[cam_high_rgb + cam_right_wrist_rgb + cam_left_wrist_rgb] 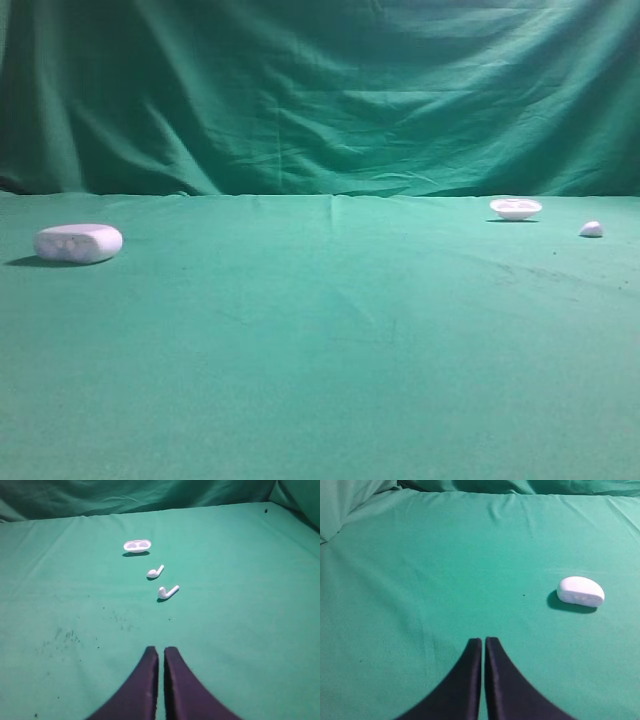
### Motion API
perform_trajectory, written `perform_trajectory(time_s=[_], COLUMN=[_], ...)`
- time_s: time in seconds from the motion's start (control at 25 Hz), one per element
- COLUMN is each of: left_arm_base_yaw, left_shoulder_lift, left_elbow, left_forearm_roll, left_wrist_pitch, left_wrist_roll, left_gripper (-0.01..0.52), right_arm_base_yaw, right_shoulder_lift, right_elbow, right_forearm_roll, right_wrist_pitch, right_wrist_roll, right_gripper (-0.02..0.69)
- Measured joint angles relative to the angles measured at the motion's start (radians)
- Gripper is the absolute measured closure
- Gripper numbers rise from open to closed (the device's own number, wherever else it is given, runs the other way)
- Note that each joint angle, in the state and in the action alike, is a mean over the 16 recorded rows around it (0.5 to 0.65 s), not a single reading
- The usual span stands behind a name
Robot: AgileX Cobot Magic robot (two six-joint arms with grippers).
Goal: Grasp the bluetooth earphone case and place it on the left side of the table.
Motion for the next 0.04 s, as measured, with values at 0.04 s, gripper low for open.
perform_trajectory(time_s=[0.04], left_arm_base_yaw=[0.0], left_shoulder_lift=[0.0], left_elbow=[0.0], left_forearm_roll=[0.0], left_wrist_pitch=[0.0], left_wrist_roll=[0.0], left_gripper=[0.514], right_arm_base_yaw=[0.0], right_shoulder_lift=[0.0], right_elbow=[0.0], right_forearm_roll=[0.0], right_wrist_pitch=[0.0], right_wrist_roll=[0.0], right_gripper=[0.665])
